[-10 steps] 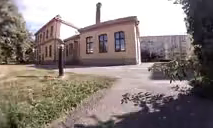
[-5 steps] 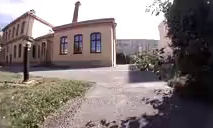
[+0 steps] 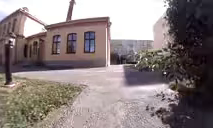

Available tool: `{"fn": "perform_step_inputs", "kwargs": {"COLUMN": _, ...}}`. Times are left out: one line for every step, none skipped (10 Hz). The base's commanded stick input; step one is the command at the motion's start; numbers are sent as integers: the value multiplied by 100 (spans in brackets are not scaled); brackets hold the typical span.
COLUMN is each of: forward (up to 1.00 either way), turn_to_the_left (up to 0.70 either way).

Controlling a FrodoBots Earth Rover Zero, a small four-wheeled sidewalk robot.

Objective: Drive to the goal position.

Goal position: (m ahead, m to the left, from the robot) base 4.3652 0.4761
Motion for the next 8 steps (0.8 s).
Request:
{"fn": "perform_step_inputs", "kwargs": {"forward": 70, "turn_to_the_left": 35}}
{"fn": "perform_step_inputs", "kwargs": {"forward": 70, "turn_to_the_left": 21}}
{"fn": "perform_step_inputs", "kwargs": {"forward": 70, "turn_to_the_left": 0}}
{"fn": "perform_step_inputs", "kwargs": {"forward": 70, "turn_to_the_left": 0}}
{"fn": "perform_step_inputs", "kwargs": {"forward": 70, "turn_to_the_left": 0}}
{"fn": "perform_step_inputs", "kwargs": {"forward": 70, "turn_to_the_left": 0}}
{"fn": "perform_step_inputs", "kwargs": {"forward": 70, "turn_to_the_left": 0}}
{"fn": "perform_step_inputs", "kwargs": {"forward": 70, "turn_to_the_left": 0}}
